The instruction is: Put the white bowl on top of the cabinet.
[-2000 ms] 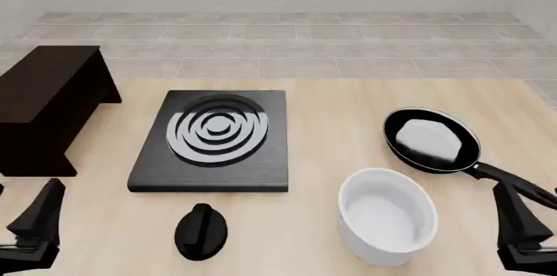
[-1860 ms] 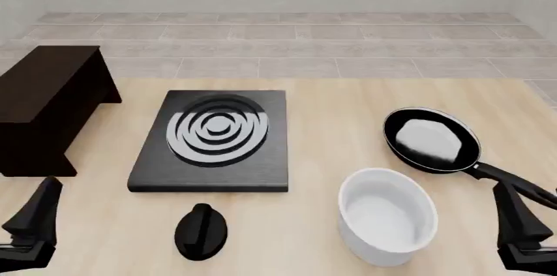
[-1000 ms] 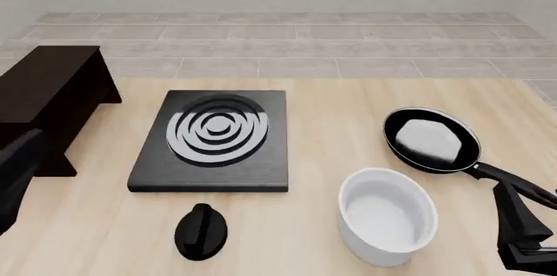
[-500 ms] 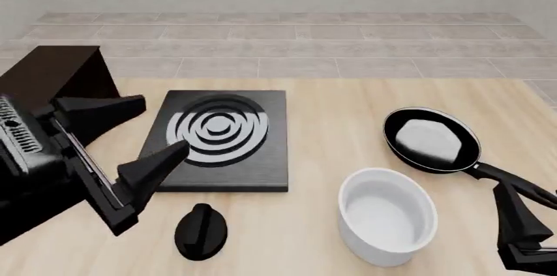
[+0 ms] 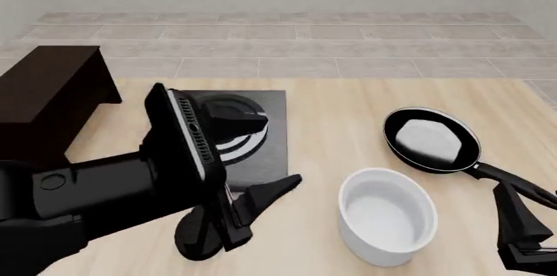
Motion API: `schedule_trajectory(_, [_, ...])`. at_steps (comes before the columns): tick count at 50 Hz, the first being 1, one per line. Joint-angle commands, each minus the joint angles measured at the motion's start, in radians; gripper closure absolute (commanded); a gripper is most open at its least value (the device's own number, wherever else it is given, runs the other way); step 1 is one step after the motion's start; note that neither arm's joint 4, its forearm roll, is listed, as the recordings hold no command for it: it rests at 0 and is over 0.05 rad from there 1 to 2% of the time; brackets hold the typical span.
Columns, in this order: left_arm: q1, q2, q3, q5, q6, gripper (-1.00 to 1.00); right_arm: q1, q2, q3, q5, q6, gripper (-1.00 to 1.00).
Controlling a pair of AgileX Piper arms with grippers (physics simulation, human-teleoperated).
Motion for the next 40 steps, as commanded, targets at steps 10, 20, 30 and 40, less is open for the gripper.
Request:
schedule_trajectory(10, [-0.153,0.231,-0.163,0.016,0.019,-1.0,-0.001,0.0,0.0,0.003,0.004,-1.0])
schedule_trajectory(20, [-0.229,0.36,-0.247,0.046,0.067,-1.0,0.0,0.0,0.0,0.005,0.008,-1.0])
schedule_trajectory(30, [-0.303,0.456,-0.308,0.062,0.077,-1.0,-0.001,0.0,0.0,0.008,0.01,-1.0])
schedule_trajectory(40, [-0.332,0.533,-0.355,0.088,0.084,-1.0,-0.001,0.0,0.0,0.007,0.009,-1.0])
